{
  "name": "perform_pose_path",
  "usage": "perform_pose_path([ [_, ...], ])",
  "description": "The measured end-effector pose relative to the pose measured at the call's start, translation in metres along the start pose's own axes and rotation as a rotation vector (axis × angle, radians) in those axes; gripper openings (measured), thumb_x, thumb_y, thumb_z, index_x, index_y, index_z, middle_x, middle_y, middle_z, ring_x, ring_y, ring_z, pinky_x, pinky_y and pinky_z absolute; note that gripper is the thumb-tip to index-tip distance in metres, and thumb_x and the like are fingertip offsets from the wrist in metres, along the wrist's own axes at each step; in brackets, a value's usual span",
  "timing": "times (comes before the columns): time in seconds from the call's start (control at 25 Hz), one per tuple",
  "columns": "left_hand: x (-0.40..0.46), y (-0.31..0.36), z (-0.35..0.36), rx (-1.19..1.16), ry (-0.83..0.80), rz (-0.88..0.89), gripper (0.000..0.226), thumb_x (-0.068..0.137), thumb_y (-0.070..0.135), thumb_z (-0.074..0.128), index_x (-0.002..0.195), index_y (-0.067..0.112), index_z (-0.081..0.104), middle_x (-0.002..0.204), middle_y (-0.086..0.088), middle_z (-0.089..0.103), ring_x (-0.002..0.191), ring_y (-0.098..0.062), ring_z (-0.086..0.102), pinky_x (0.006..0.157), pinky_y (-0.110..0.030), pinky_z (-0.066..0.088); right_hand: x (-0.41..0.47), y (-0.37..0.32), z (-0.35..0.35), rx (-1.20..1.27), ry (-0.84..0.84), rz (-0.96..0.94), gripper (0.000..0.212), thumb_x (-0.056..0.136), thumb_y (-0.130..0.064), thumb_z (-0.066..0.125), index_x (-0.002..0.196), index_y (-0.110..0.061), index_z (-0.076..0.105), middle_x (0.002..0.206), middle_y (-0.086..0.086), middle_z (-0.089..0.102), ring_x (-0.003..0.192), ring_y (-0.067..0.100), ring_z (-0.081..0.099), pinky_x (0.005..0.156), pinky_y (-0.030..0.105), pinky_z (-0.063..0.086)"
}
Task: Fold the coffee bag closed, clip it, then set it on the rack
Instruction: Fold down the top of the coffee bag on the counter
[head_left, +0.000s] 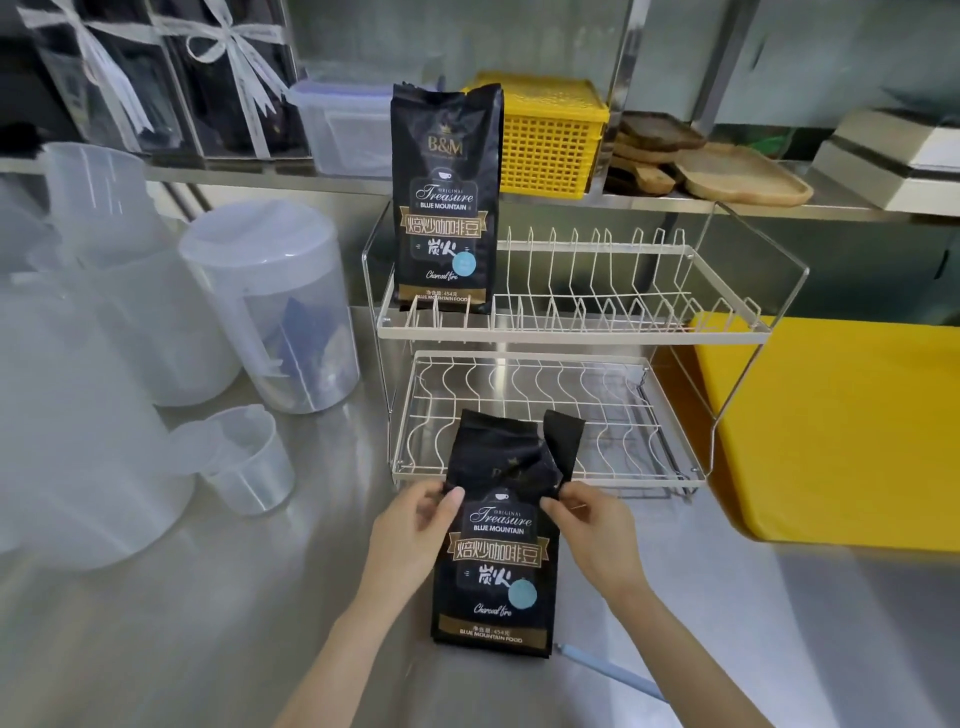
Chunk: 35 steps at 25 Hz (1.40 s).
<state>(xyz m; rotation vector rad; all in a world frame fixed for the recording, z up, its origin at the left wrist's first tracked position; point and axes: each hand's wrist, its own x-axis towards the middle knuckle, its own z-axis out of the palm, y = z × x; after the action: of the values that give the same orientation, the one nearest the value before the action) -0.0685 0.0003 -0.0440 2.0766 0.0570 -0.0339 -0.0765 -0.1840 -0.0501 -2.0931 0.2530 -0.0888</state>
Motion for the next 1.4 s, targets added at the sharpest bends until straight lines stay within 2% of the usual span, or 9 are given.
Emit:
perform_pose_path([
  [0.12, -0.013, 0.004, 0.000, -0.082, 0.050, -0.001, 0.017, 0.085, 0.031, 0.054, 0.090, 0.016, 0.059, 0.087, 0.008, 0.063, 0.079, 0.001, 0.057, 0.063, 0.002, 0.039, -0.023, 0.000, -0.004, 0.083, 0.003, -0.026, 0.009, 0.080, -0.015, 0.062, 0.073, -0.019, 0.060, 0.076, 0.001, 0.065, 0.069, 0.004, 0.059, 0.057, 0.005, 0.044],
  [0.32, -0.031, 0.008, -0.001, -0.340, 0.073, -0.102, 0.016, 0.083, 0.027, 0.058, 0.068, 0.022, 0.058, 0.079, 0.002, 0.066, 0.078, -0.013, 0.059, 0.075, -0.024, 0.044, -0.047, 0.009, -0.016, 0.170, -0.043, 0.002, 0.005, 0.079, -0.017, 0.063, 0.074, -0.016, 0.066, 0.079, 0.002, 0.066, 0.071, 0.008, 0.060, 0.061, 0.008, 0.046],
  [0.52, -0.047, 0.010, -0.001, -0.424, -0.034, -0.124, 0.016, 0.085, 0.026, 0.056, 0.077, 0.013, 0.060, 0.086, -0.003, 0.069, 0.080, -0.012, 0.062, 0.072, -0.022, 0.049, -0.049, 0.005, -0.033, 0.125, -0.116, 0.004, 0.017, 0.079, -0.018, 0.064, 0.066, -0.029, 0.061, 0.077, -0.001, 0.068, 0.074, 0.010, 0.062, 0.069, 0.021, 0.048],
  [0.68, -0.049, 0.020, -0.002, -0.425, -0.048, -0.028, 0.015, 0.085, 0.027, 0.054, 0.082, 0.014, 0.062, 0.085, 0.002, 0.070, 0.078, -0.006, 0.063, 0.068, -0.014, 0.047, -0.053, -0.004, -0.030, 0.157, -0.048, -0.069, 0.003, 0.080, -0.019, 0.062, 0.080, -0.021, 0.064, 0.084, 0.005, 0.072, 0.080, 0.015, 0.066, 0.073, 0.032, 0.053],
  [0.8, -0.049, 0.024, -0.004, -0.414, -0.036, 0.009, 0.018, 0.085, 0.027, 0.055, 0.075, 0.014, 0.060, 0.078, 0.004, 0.069, 0.076, -0.007, 0.061, 0.073, -0.020, 0.046, -0.055, -0.010, -0.029, 0.231, -0.024, -0.107, 0.015, 0.080, -0.015, 0.061, 0.087, -0.029, 0.062, 0.084, -0.006, 0.069, 0.079, 0.010, 0.065, 0.071, 0.026, 0.054],
  [0.92, -0.051, 0.024, -0.004, -0.551, -0.025, 0.005, 0.015, 0.085, 0.025, 0.055, 0.075, 0.022, 0.066, 0.076, 0.011, 0.072, 0.078, -0.001, 0.064, 0.068, -0.008, 0.049, -0.055, -0.015, -0.035, 0.374, -0.093, -0.076, 0.014, 0.081, -0.010, 0.060, 0.089, -0.020, 0.066, 0.081, -0.011, 0.069, 0.072, -0.002, 0.066, 0.061, 0.010, 0.051],
  [1.12, -0.048, 0.022, 0.000, -0.629, -0.004, -0.065, 0.015, 0.084, 0.025, 0.056, 0.086, 0.018, 0.070, 0.094, -0.002, 0.072, 0.093, -0.015, 0.065, 0.085, -0.029, 0.050, -0.046, -0.013, -0.034, 0.352, -0.106, -0.081, 0.020, 0.079, -0.012, 0.063, 0.081, -0.032, 0.061, 0.086, -0.011, 0.069, 0.085, 0.010, 0.066, 0.073, 0.021, 0.055],
  [1.32, -0.043, 0.018, 0.001, -0.455, 0.009, 0.023, 0.013, 0.086, 0.026, 0.053, 0.081, 0.020, 0.063, 0.100, 0.001, 0.064, 0.092, -0.001, 0.059, 0.076, -0.006, 0.042, -0.044, 0.003, -0.029, 0.173, -0.071, -0.071, 0.054, 0.075, -0.020, 0.068, 0.121, -0.028, 0.041, 0.120, -0.013, 0.047, 0.113, 0.006, 0.045, 0.093, 0.028, 0.041],
  [1.4, -0.045, 0.021, 0.002, -0.472, -0.032, 0.048, 0.015, 0.088, 0.025, 0.050, 0.080, 0.020, 0.061, 0.088, 0.004, 0.066, 0.080, 0.003, 0.060, 0.070, -0.003, 0.043, -0.045, 0.002, -0.030, 0.178, -0.112, -0.102, 0.041, 0.077, -0.018, 0.066, 0.110, -0.035, 0.049, 0.110, -0.018, 0.055, 0.107, 0.005, 0.052, 0.093, 0.025, 0.042],
])
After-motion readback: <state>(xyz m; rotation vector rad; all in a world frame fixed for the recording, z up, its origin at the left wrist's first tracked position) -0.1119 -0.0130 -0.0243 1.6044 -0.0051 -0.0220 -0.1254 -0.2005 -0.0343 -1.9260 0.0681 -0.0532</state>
